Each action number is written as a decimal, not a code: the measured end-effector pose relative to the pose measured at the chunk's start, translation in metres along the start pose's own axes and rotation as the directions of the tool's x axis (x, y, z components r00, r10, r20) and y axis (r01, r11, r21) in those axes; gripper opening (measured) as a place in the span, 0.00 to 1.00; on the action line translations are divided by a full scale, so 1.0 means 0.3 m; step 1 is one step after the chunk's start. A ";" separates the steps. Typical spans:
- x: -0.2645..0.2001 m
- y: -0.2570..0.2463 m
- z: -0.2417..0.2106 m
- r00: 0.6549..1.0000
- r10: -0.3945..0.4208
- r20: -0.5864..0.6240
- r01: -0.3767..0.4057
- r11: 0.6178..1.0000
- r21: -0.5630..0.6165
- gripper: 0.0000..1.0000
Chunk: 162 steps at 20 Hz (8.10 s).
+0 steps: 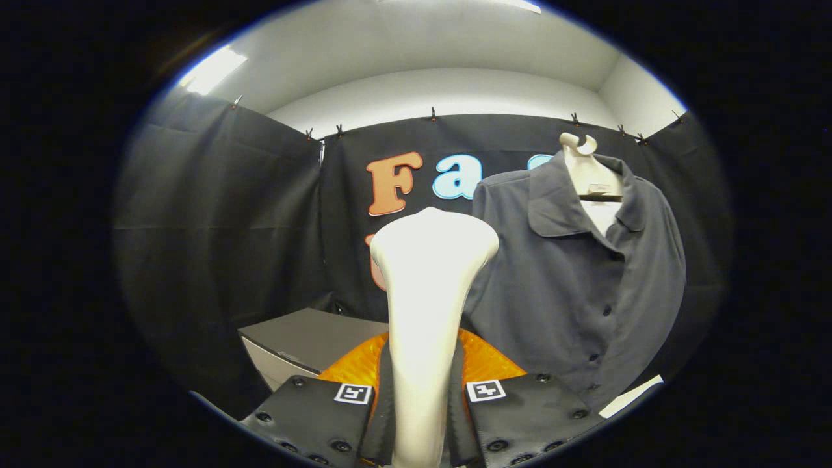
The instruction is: Iron the clothes twice with a garment steamer, once on the left side and once on the right side.
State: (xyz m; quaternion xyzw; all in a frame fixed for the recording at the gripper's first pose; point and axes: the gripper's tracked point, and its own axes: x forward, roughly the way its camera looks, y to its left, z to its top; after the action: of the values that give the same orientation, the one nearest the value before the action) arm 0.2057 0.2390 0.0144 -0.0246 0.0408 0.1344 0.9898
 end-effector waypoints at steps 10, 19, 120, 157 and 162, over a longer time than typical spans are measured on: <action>-0.016 -0.226 -0.061 0.996 -0.085 0.034 0.085 0.996 -0.011 0.39; 0.051 -0.380 -0.111 0.986 -0.158 0.043 0.158 0.987 0.002 0.39; -0.037 -1.095 -0.254 0.896 -0.439 -0.064 0.444 0.884 0.149 0.39; -0.361 -0.999 -0.882 0.821 -0.458 -0.340 0.525 0.840 0.137 0.39; -0.458 -0.891 -0.761 0.845 -0.457 -0.278 0.498 0.862 0.096 0.39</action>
State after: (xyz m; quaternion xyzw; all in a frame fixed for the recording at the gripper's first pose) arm 0.1285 -0.0681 -0.1907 0.0312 0.1666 -0.1249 0.9776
